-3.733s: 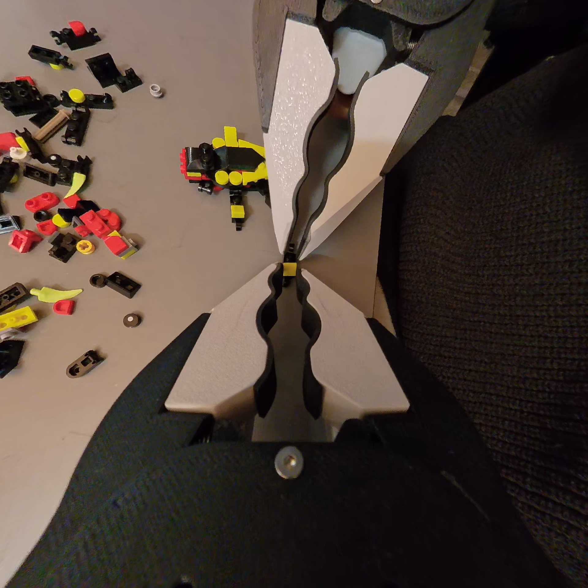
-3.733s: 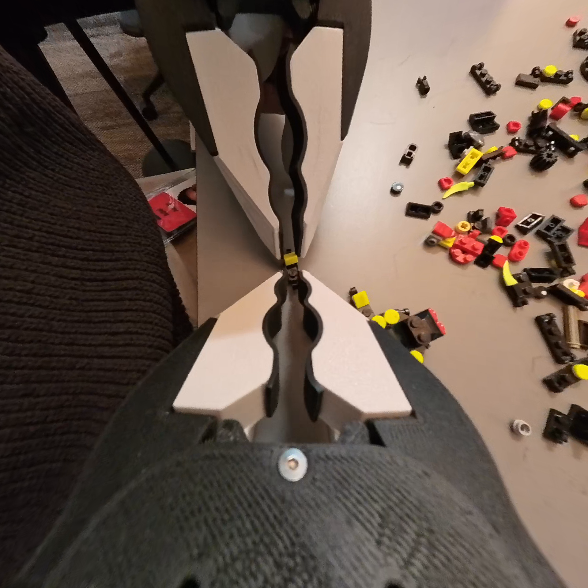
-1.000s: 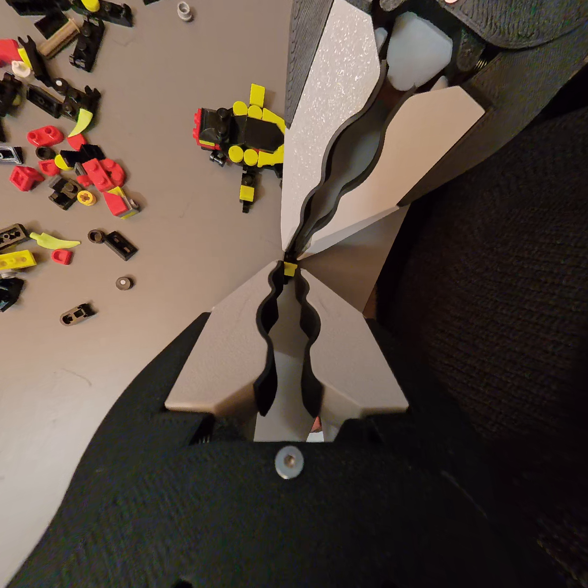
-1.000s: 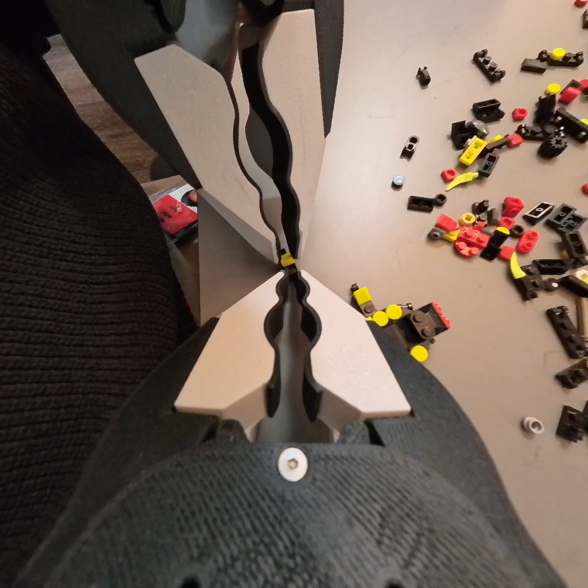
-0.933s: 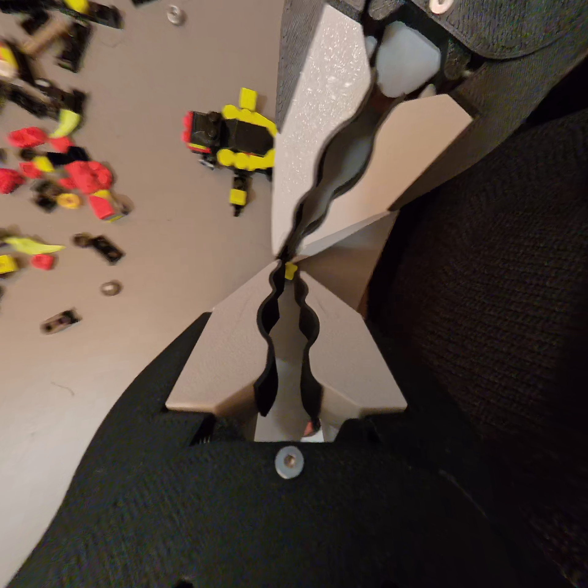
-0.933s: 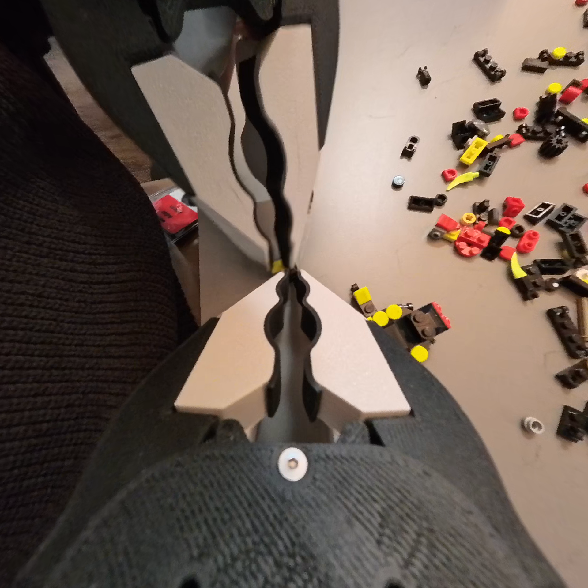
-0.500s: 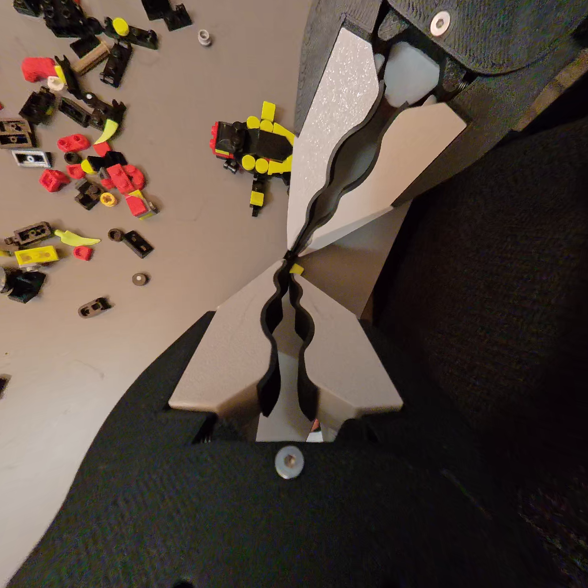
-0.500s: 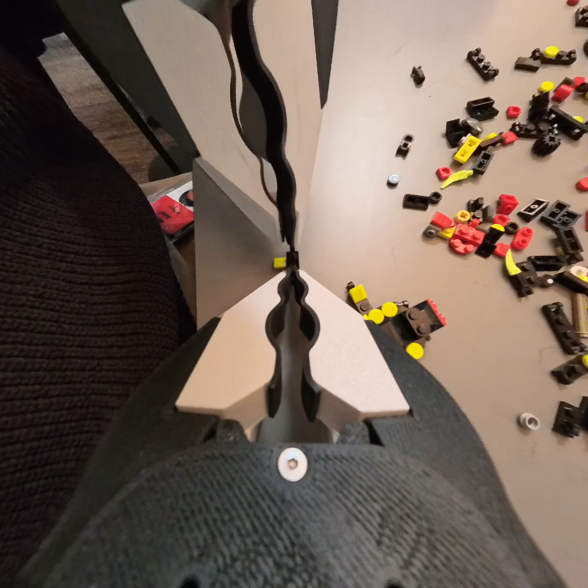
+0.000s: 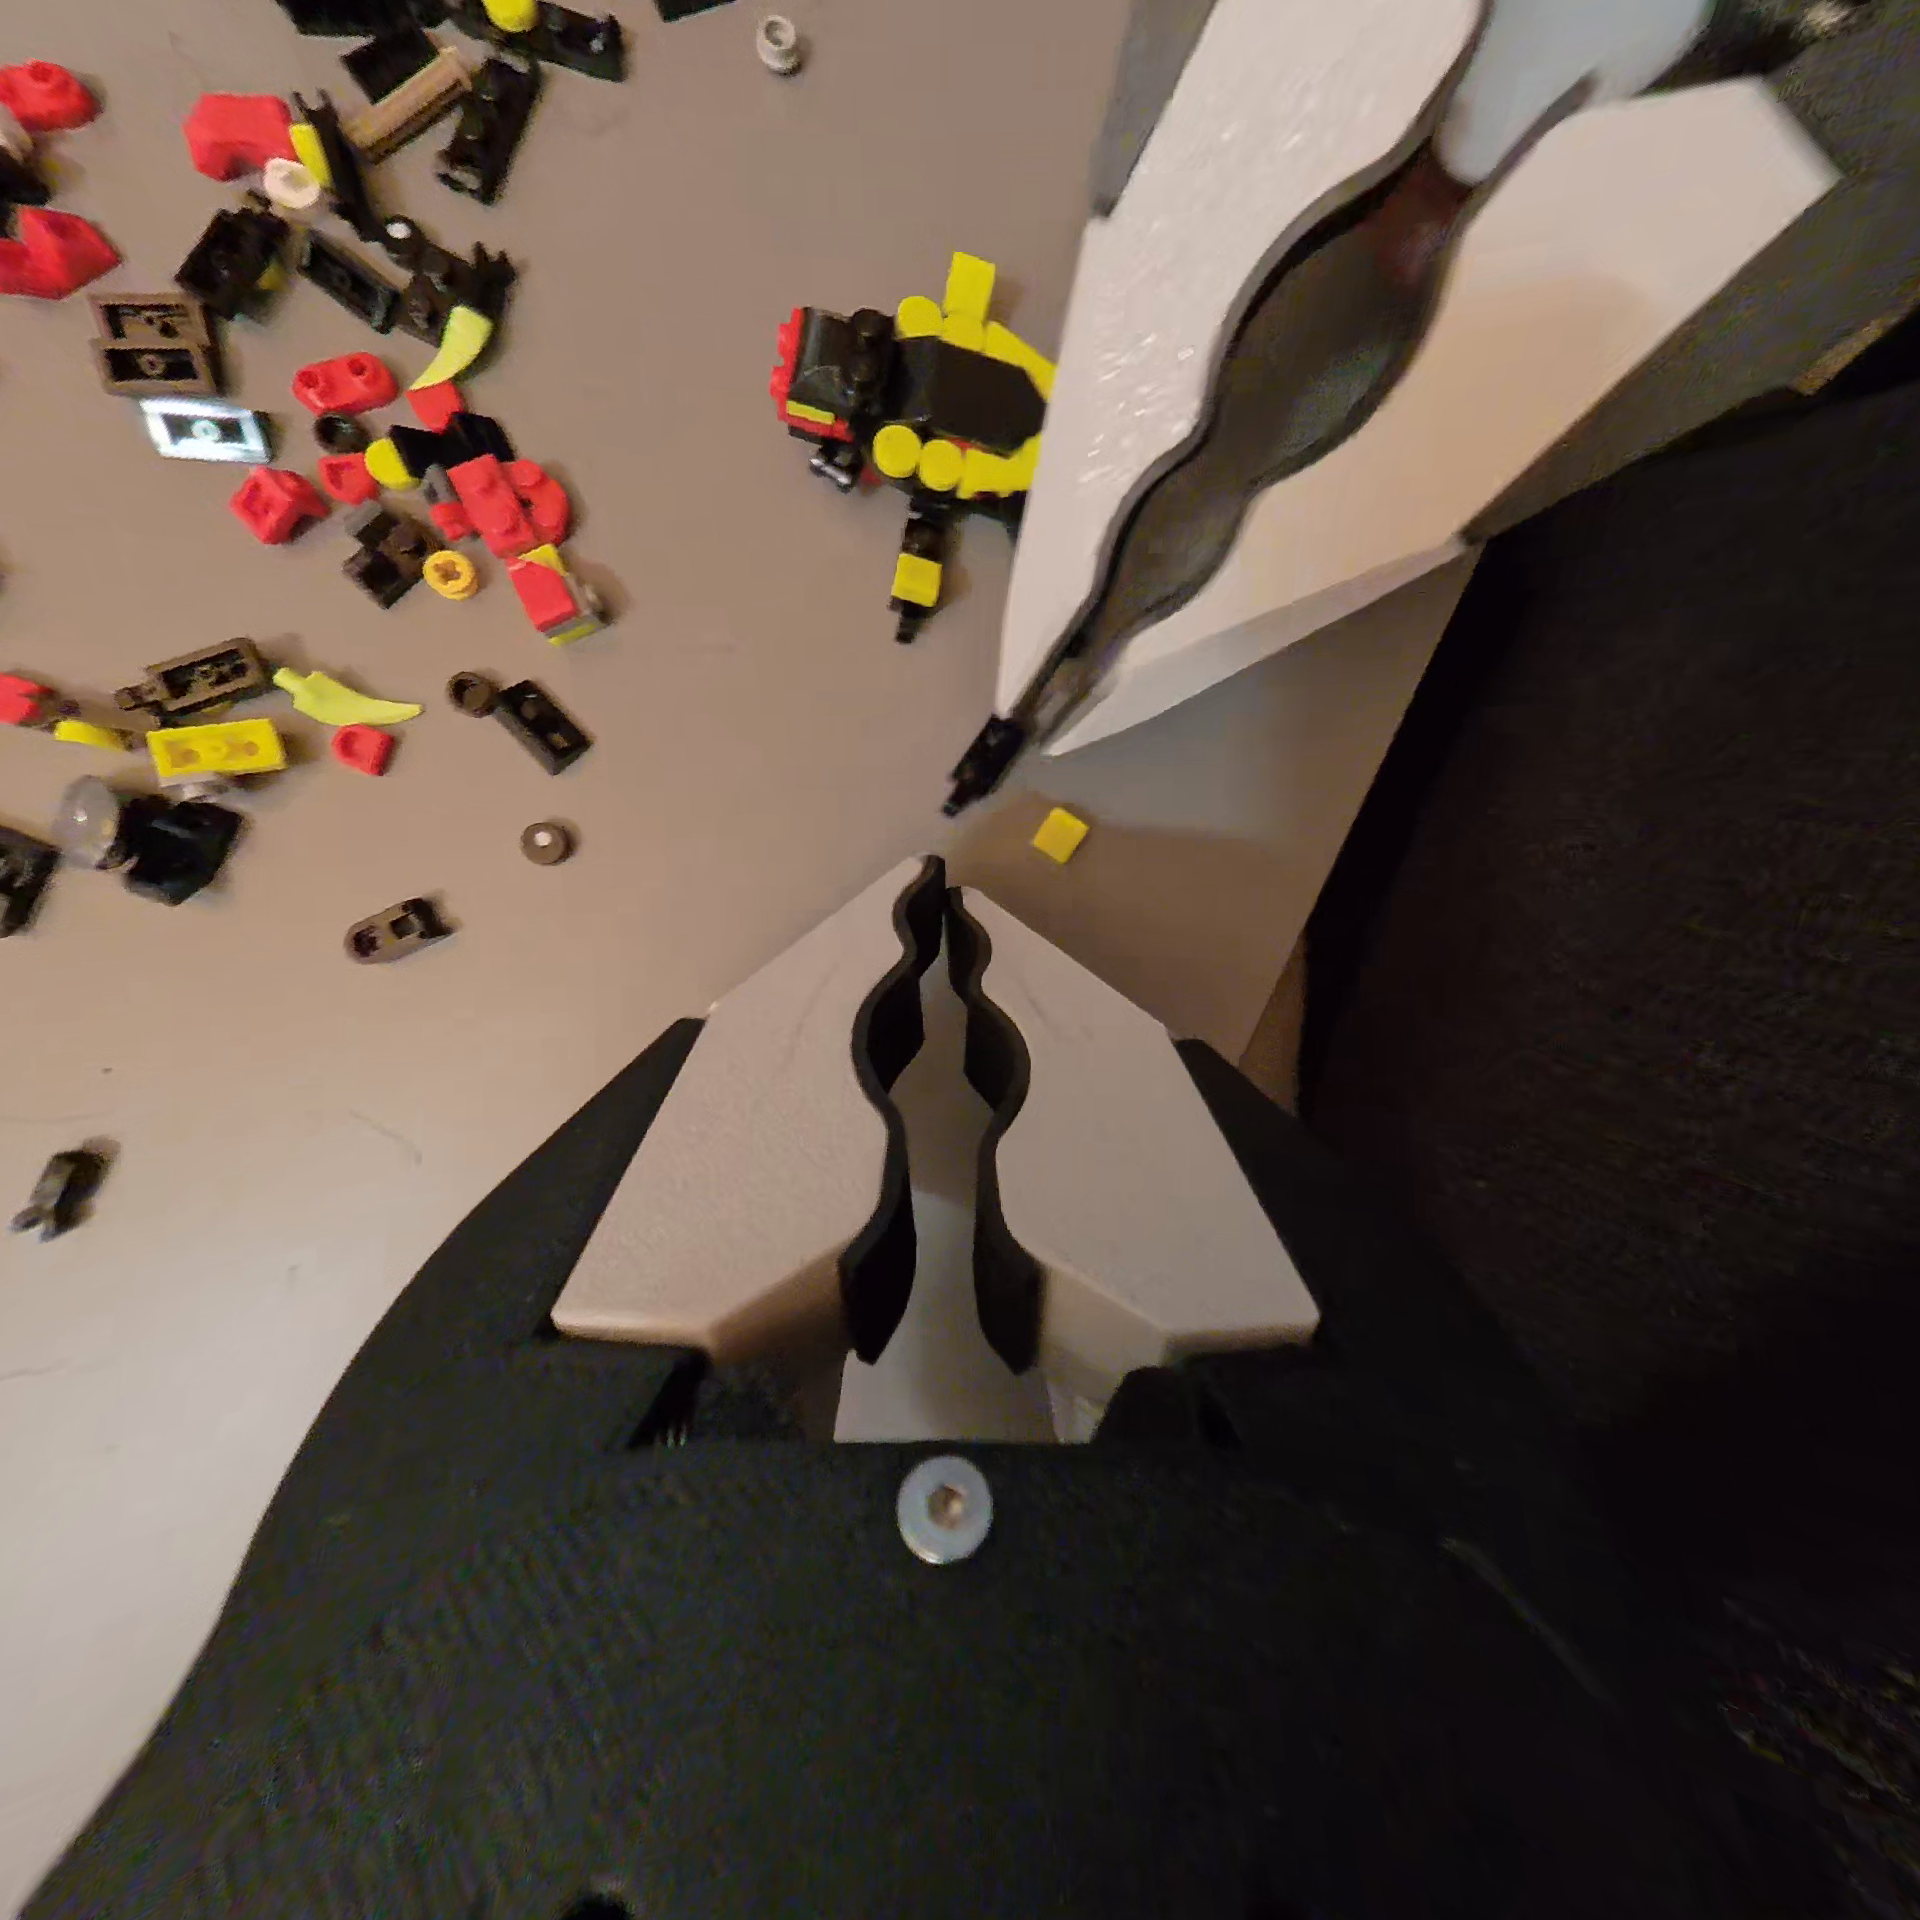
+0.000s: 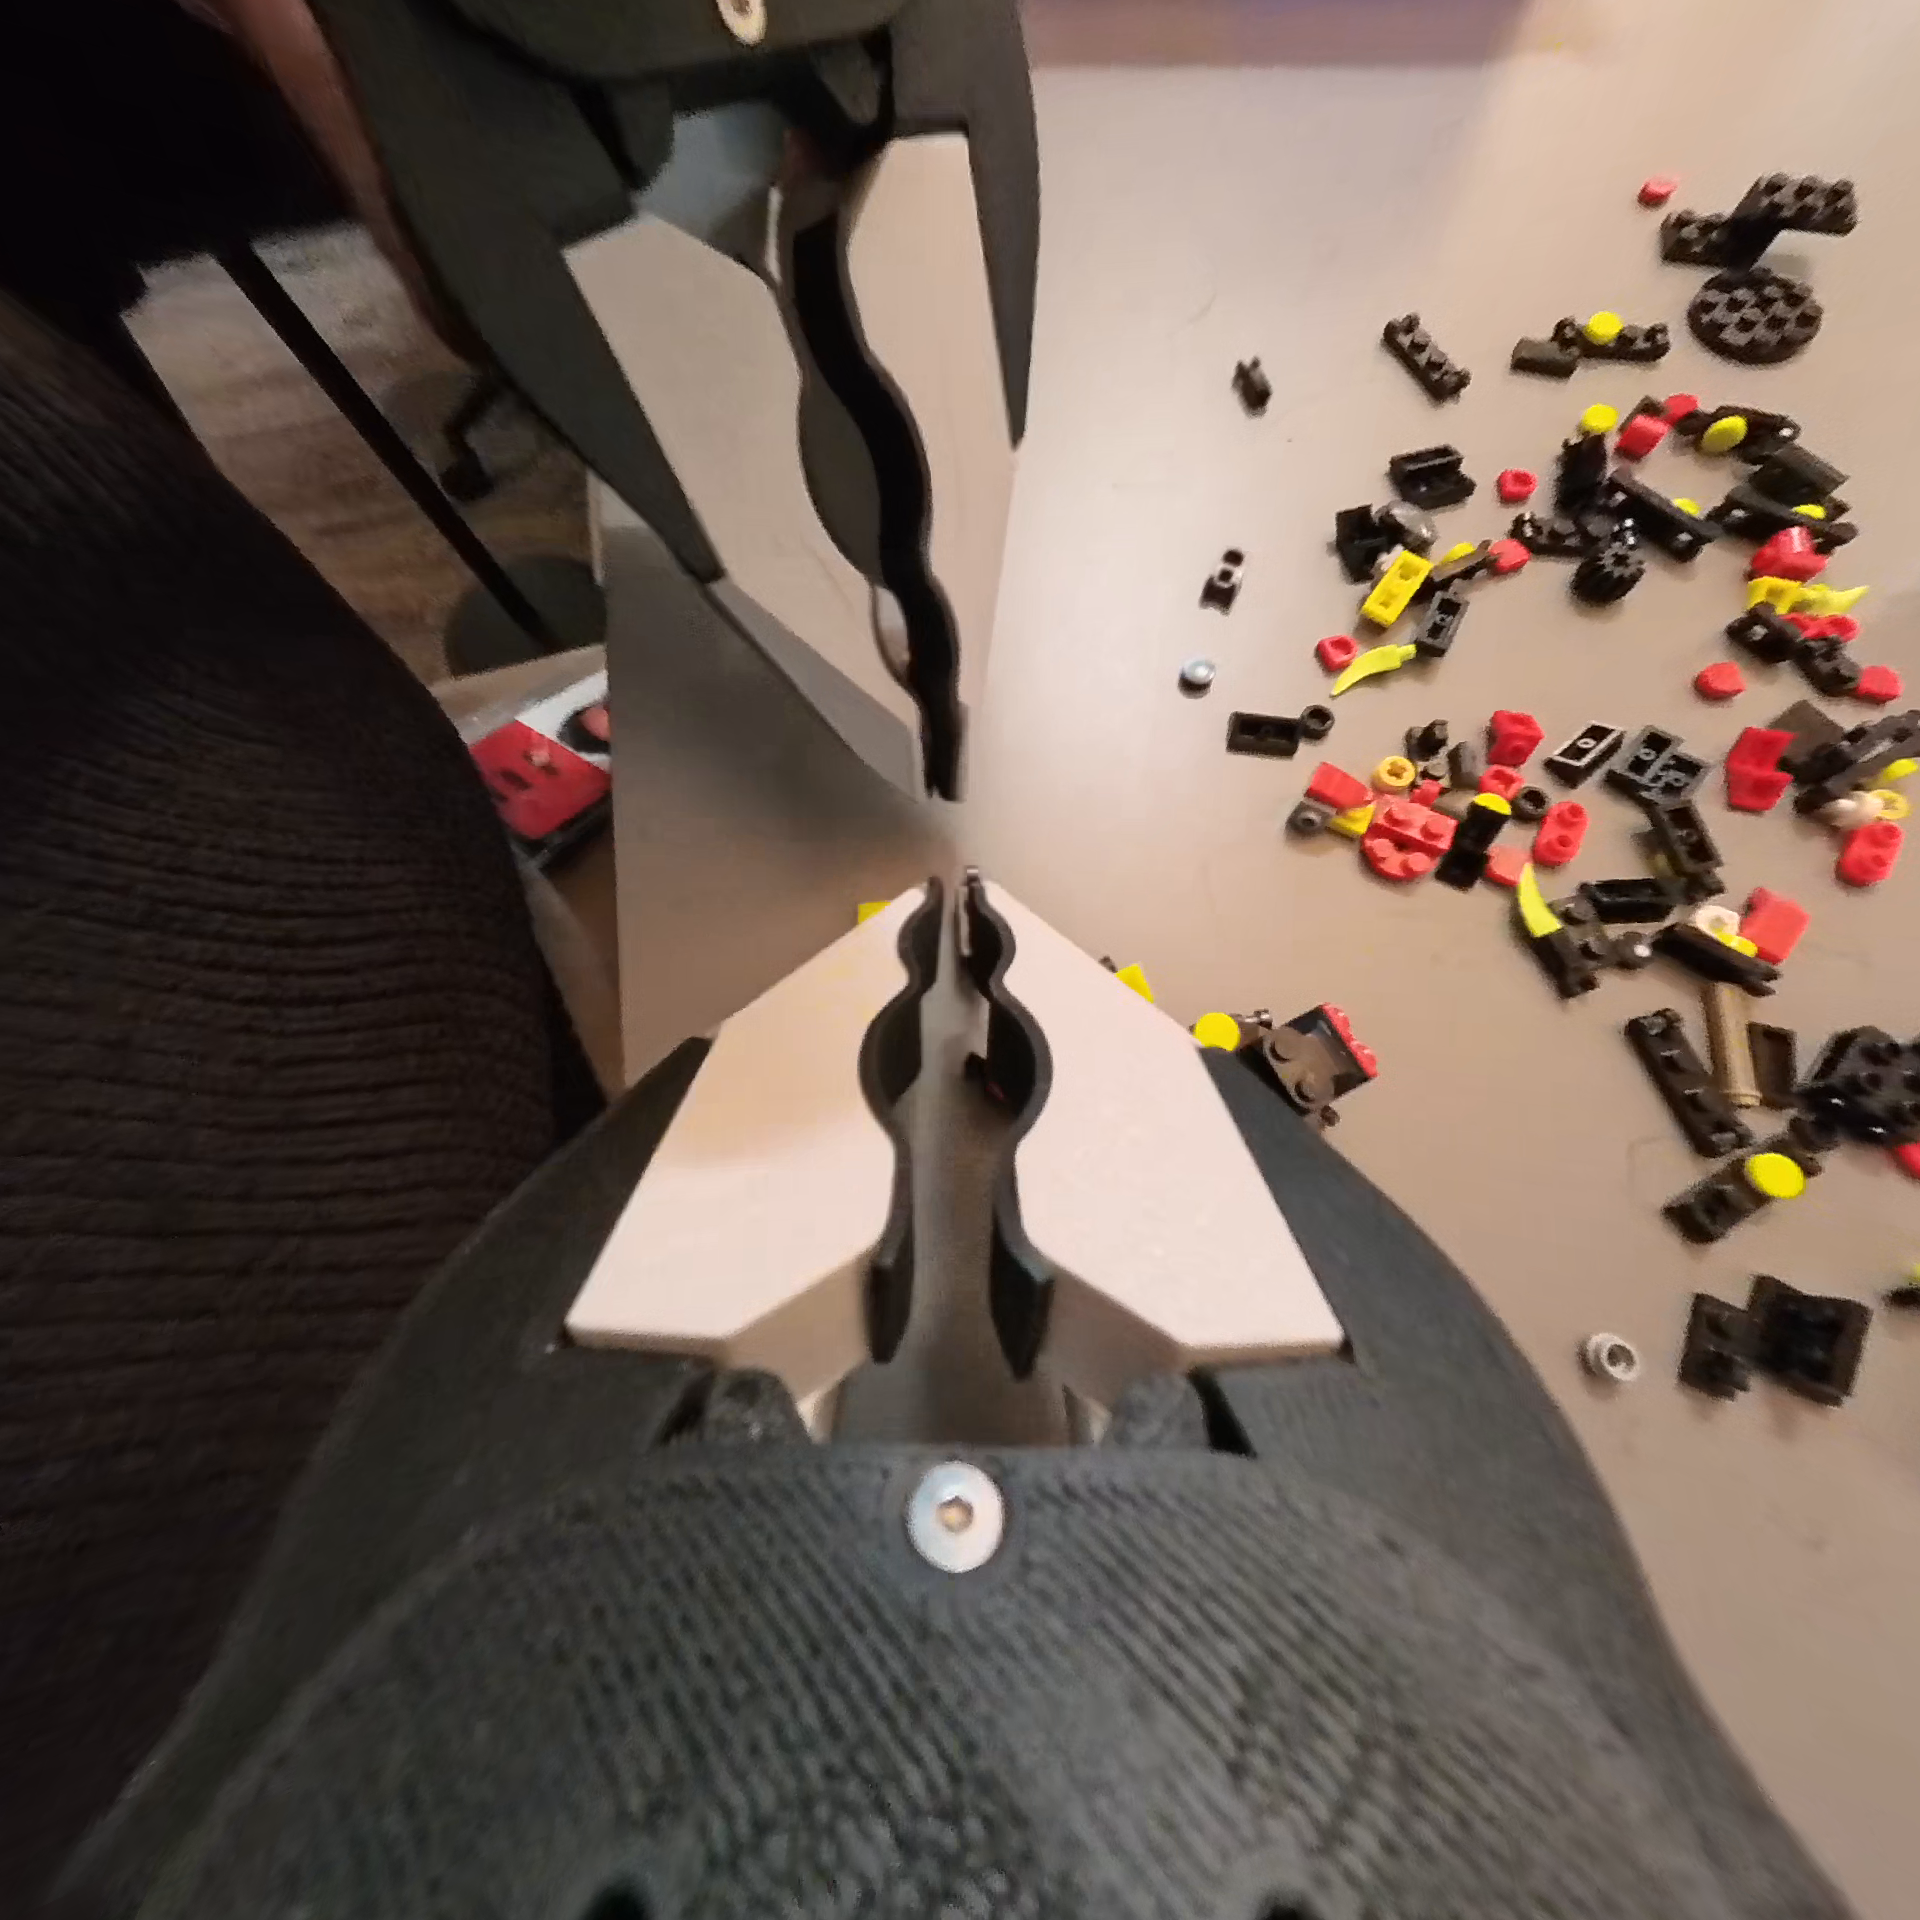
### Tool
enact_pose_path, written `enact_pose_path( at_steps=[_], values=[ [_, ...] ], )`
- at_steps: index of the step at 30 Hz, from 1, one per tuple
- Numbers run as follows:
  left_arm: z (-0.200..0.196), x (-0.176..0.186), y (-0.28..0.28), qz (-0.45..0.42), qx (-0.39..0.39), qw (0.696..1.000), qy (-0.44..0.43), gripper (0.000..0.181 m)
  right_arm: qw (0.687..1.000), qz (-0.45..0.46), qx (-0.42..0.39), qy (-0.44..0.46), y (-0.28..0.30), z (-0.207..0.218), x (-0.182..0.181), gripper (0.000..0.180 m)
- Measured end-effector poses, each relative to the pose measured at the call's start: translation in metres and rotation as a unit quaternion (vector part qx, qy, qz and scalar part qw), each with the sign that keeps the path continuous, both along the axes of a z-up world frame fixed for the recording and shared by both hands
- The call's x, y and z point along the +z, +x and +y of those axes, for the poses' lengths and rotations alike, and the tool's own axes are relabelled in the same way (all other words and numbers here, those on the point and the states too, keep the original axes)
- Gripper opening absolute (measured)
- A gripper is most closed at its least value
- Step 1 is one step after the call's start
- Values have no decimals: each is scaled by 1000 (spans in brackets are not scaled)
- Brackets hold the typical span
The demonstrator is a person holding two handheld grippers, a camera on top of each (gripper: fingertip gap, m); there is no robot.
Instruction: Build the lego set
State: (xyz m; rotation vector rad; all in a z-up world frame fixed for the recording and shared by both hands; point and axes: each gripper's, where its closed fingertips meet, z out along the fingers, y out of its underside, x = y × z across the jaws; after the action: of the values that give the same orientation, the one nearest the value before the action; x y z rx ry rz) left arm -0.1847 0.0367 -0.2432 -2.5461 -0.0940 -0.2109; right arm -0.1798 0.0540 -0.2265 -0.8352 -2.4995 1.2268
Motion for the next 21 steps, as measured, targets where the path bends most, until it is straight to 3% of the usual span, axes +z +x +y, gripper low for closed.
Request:
enact_pose_path(
  at_steps=[5,21],
  values=[
    [1,1,-12,-43,31,998,33,0,1000,-18,8,-22,10,-6,7,7],
    [0,3,-24,-75,65,992,74,0,996,-38,37,67,15,-15,-21,7]
  ],
)
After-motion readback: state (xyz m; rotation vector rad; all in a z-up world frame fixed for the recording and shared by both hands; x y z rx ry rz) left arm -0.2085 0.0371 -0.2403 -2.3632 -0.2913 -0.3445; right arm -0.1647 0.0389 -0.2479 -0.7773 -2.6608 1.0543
